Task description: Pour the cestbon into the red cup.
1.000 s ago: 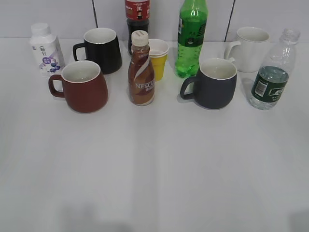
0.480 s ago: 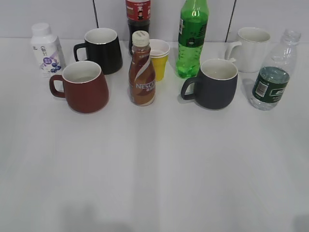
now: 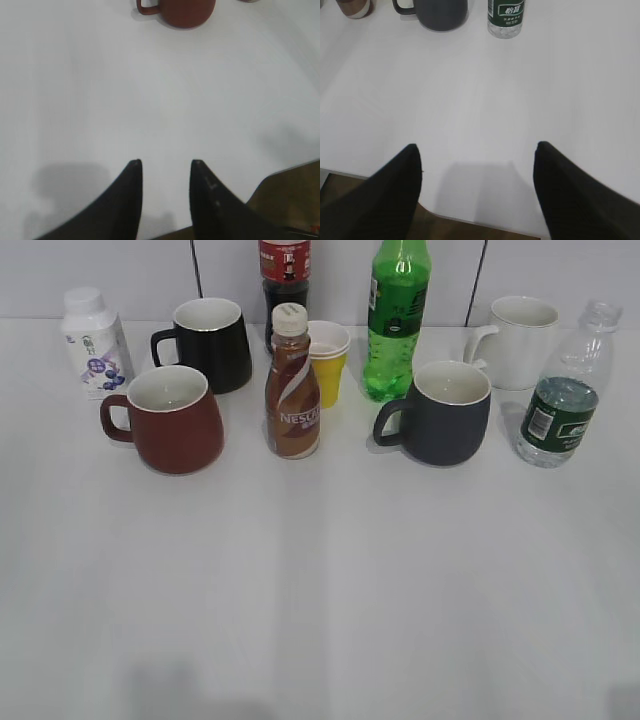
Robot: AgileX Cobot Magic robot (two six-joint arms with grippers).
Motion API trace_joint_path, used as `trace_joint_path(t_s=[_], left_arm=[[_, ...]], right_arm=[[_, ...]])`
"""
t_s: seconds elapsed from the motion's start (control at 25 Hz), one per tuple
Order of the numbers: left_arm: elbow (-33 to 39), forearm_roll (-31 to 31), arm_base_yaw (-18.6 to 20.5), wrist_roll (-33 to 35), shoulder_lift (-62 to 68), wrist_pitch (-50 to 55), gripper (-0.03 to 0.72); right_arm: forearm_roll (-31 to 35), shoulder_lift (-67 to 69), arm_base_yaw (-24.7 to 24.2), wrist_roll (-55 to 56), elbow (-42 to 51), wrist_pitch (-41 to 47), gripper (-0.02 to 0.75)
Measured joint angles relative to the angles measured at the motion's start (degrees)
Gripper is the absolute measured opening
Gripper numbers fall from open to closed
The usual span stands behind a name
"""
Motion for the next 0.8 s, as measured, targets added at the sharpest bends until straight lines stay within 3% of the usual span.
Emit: trace_joint_path(t_s=[0.28, 0.48, 0.64, 0.8], left_arm=[[0.0, 0.0, 0.2, 0.0, -0.3, -0.1, 0.241], [0.0, 0.0, 5.2, 0.0, -2.8, -0.1, 0.241], [0.0, 0.0, 9.1, 0.0, -7.2, -0.1, 0.241], [0.0, 0.0, 10.0, 0.0, -11.4, -0.1, 0.241]], right_arm=[[0.0, 0.0, -0.5, 0.0, 0.0, -0.2, 0.522], [0.2, -0.1, -5.5, 0.0, 0.0, -0.2, 0.522], [0.3, -2.6, -5.9, 0.0, 0.0, -0.5, 0.522], [0.4, -3.1, -5.8, 0.0, 0.2, -0.7, 0.522]])
